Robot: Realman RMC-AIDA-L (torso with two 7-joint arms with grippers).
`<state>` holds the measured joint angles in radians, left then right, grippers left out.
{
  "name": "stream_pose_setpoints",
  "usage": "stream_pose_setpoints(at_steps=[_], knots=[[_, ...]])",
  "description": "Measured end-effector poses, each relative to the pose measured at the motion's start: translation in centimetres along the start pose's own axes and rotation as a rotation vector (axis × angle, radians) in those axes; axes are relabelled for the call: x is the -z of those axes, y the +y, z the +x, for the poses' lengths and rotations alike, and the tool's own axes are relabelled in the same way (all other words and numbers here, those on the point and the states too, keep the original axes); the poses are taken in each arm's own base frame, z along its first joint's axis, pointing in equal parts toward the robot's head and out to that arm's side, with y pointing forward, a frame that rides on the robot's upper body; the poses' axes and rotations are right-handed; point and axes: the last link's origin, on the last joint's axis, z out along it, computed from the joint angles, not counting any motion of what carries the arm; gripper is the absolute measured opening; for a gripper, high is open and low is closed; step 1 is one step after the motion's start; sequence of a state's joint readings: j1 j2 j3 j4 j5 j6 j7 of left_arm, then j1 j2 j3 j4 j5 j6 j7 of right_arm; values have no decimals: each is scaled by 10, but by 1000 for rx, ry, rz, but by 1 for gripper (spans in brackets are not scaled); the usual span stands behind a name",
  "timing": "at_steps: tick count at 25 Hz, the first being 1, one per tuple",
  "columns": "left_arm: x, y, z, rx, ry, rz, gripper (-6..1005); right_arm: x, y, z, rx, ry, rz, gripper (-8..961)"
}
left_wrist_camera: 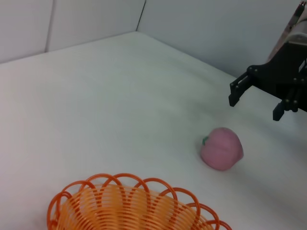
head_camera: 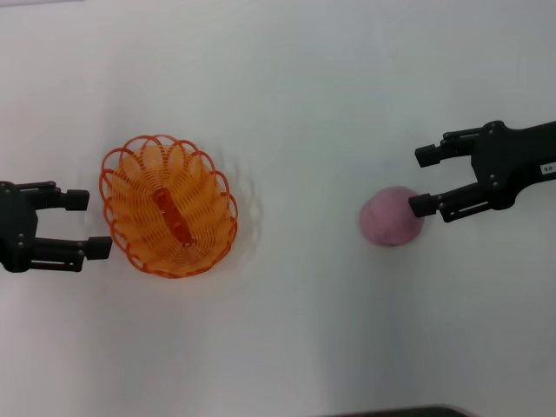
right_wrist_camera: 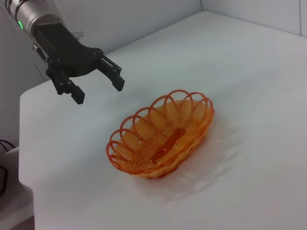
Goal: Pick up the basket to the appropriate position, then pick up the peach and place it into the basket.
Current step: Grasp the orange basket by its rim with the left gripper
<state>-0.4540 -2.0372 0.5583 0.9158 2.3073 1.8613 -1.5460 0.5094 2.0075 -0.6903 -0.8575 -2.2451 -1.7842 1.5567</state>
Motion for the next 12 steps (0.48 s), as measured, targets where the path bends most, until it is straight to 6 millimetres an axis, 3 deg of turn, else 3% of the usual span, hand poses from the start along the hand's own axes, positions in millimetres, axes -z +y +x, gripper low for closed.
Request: stream_pose_setpoints(at_steps=[12], knots=[[-3, -1, 0, 3, -30, -5, 888, -10, -7, -16, 42, -31, 28, 891]])
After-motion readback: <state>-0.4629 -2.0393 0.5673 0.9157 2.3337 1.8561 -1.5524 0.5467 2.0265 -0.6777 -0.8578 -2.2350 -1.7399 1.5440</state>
